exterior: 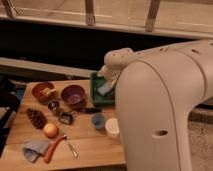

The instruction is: Place sponge in plastic cup

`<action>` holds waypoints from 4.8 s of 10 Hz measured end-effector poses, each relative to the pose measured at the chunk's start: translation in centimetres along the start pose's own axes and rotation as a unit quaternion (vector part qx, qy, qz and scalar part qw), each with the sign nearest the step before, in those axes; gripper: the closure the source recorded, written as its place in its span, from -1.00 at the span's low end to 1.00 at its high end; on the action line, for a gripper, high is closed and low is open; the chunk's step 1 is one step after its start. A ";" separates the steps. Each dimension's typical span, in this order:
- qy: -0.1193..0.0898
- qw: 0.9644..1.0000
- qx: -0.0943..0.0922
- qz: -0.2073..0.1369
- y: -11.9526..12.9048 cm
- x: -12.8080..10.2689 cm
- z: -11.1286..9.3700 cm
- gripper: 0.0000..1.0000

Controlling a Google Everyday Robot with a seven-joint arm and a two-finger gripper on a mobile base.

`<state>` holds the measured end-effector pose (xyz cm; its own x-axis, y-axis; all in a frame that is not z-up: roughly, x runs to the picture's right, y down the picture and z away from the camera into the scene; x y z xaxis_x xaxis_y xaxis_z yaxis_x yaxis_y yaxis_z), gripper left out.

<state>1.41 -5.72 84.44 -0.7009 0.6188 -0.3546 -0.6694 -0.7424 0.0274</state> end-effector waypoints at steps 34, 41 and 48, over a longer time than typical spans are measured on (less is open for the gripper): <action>0.005 0.999 0.008 0.050 -1.4 -7.3 12.9 1.00; 0.013 0.998 -0.018 0.059 -2.6 -8.6 6.1 1.00; 0.048 0.997 0.007 0.060 -6.1 -4.9 2.1 1.00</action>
<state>8.43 -3.63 87.94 -0.7499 0.4982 -0.4352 -0.5859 -0.8056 0.0874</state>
